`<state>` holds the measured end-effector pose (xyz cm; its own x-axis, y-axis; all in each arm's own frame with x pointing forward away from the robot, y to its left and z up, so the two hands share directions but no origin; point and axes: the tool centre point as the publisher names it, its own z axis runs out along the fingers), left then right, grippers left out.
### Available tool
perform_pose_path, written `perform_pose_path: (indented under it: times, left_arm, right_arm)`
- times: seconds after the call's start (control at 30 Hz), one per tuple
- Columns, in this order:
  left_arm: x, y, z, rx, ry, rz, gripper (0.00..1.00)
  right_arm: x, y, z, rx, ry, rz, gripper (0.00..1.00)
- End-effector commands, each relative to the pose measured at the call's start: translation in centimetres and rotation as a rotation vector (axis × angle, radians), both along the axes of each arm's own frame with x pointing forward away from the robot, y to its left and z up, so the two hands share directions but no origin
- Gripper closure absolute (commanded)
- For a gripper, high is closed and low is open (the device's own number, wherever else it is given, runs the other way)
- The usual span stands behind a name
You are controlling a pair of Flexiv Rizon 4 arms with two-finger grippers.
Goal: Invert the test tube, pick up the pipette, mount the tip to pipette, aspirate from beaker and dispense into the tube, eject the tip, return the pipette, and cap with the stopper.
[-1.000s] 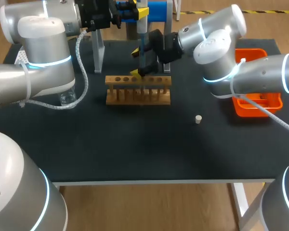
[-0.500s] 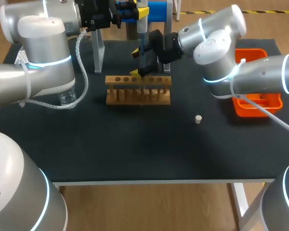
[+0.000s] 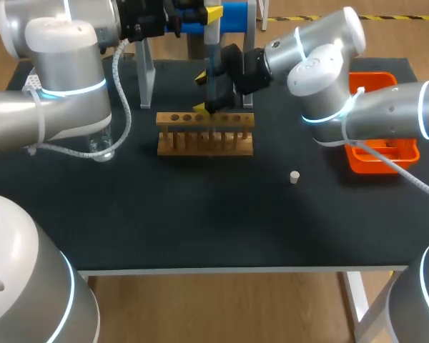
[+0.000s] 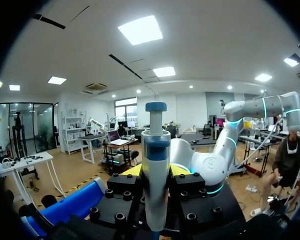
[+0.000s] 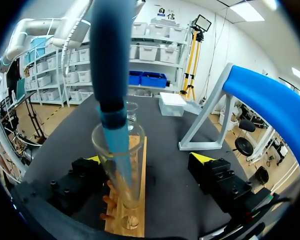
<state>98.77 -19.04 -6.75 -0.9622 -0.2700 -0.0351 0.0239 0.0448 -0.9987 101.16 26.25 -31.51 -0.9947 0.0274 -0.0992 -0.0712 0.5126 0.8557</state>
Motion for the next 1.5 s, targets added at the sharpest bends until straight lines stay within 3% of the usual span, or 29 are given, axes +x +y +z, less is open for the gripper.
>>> perform_pose_path:
  times: [0.03,1.5]
  left_arm:
    - [-0.2,0.0,0.5,0.009,-0.001,0.004,1.00]
    - [-2.0,-1.5,5.2,0.077,-0.079,0.009,1.00]
  right_arm:
    - [0.1,-0.1,0.1,-0.004,0.003,0.005,0.00]
    - [0.1,-0.1,0.1,-0.004,0.003,0.005,0.00]
